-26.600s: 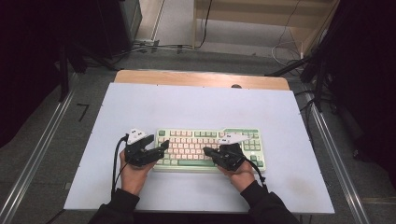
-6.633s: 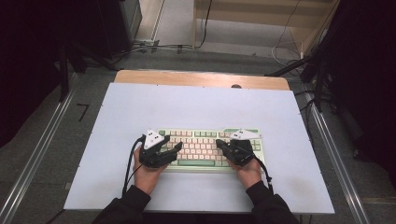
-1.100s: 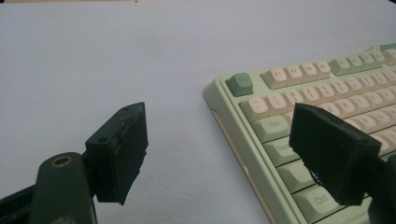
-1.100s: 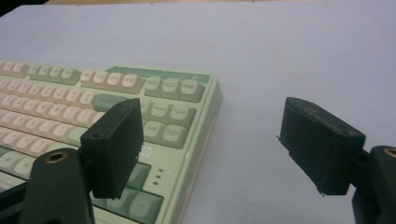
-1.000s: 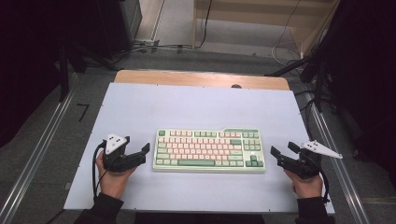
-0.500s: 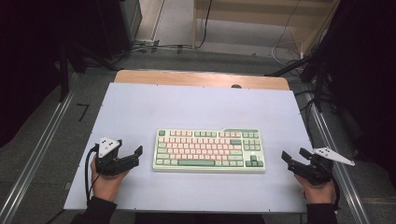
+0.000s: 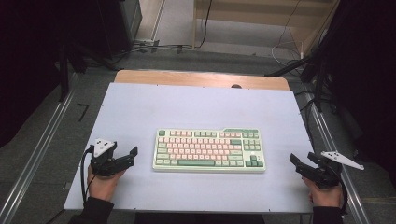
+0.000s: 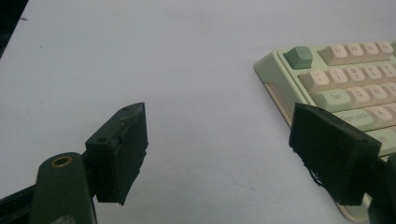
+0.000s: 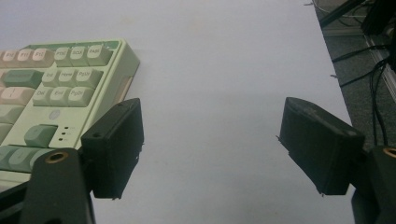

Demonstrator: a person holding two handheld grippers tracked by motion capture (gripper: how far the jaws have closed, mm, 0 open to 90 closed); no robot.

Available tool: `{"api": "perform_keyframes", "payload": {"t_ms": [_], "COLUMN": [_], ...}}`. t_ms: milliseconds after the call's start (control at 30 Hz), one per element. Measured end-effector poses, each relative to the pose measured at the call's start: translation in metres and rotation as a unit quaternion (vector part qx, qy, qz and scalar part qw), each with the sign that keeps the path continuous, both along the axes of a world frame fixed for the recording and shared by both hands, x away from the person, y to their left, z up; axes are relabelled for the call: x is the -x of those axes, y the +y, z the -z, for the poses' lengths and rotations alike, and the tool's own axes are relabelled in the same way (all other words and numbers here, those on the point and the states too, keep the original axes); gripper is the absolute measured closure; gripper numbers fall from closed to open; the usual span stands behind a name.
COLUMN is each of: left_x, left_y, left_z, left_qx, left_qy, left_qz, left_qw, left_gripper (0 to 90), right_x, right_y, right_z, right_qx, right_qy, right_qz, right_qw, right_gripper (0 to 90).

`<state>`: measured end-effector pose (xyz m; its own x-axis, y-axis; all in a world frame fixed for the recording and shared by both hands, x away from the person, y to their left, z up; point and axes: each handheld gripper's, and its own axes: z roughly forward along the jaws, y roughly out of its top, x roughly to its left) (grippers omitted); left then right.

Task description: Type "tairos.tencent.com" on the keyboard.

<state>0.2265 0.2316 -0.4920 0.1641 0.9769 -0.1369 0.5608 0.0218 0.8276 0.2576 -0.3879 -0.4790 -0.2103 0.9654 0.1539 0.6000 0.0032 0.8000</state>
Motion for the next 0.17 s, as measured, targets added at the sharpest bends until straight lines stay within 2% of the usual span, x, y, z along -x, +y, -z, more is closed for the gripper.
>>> {"api": "perform_keyframes", "payload": {"t_ms": [167], "left_x": [-0.0013], "left_y": [-0.0007], "left_z": [0.0009], "left_qx": [0.0], "left_qy": [0.0], "left_qz": [-0.002], "left_qw": [1.0], "left_gripper": [19.9], "right_x": [-0.0005], "right_y": [0.0019], "right_z": [-0.0003], "right_qx": [-0.001], "right_qy": [0.0], "right_qz": [-0.001], "right_qw": [1.0], "right_gripper": [20.1]}}
